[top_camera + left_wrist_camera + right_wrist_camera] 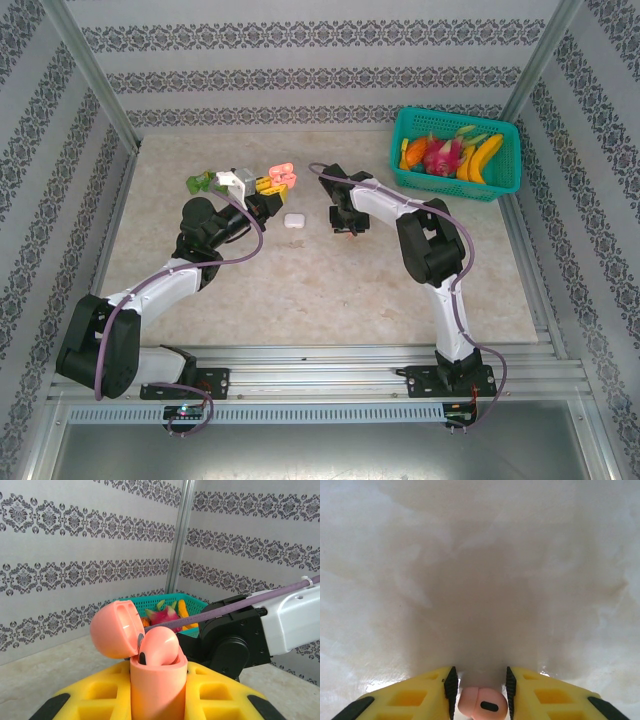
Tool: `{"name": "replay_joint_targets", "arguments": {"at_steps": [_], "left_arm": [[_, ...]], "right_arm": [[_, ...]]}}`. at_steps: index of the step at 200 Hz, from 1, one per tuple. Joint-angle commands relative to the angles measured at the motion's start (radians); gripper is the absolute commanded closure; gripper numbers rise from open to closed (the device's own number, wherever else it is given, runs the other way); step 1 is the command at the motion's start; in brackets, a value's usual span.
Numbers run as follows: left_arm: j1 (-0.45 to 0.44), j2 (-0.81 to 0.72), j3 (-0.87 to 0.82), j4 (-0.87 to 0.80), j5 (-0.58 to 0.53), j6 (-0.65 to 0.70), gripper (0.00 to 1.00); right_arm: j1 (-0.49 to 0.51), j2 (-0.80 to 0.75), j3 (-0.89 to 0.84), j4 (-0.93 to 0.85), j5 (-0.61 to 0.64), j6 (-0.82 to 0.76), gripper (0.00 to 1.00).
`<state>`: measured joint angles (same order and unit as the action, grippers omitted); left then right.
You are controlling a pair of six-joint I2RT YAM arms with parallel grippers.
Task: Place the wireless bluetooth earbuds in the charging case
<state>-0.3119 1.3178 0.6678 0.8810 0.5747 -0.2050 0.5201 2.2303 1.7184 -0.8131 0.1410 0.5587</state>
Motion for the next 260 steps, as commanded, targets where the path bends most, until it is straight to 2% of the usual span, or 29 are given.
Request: {"name": "replay_joint_targets", "arguments": {"at_steps": [1, 43, 51, 67, 105, 177, 260], "left_arm": [[0.010, 0.004, 0.020, 0.045, 0.015, -0.016, 1.00], [0.010, 0.002, 0.021, 0.047, 0.015, -0.019, 1.00], [0.011, 0.003, 0.021, 0.048, 0.014, -0.019, 1.00], [0.010, 0.004, 0.022, 0.049, 0.014, -0.020, 1.00], [0.010, 0.005, 0.023, 0.053, 0.015, -0.025, 1.00], [0.011, 0.009, 0.031, 0.049, 0.018, -0.025, 1.00], [0.011, 0.015, 0.031, 0.057, 0.019, -0.031, 1.00]], "right_arm": [[0.021, 0.016, -0.051, -0.089, -0.018, 0.021, 0.65], [0.023, 0.006, -0.076, -0.075, -0.021, 0.029, 0.71], [0.023, 0.002, -0.084, -0.070, -0.021, 0.032, 0.68], [0.023, -0.005, -0.095, -0.068, -0.016, 0.038, 0.57], [0.023, -0.027, -0.131, -0.057, -0.015, 0.062, 0.55], [0.035, -0.028, -0.145, -0.043, -0.037, 0.084, 0.61], [0.041, -0.052, -0.173, -0.019, -0.044, 0.101, 0.74]]}}
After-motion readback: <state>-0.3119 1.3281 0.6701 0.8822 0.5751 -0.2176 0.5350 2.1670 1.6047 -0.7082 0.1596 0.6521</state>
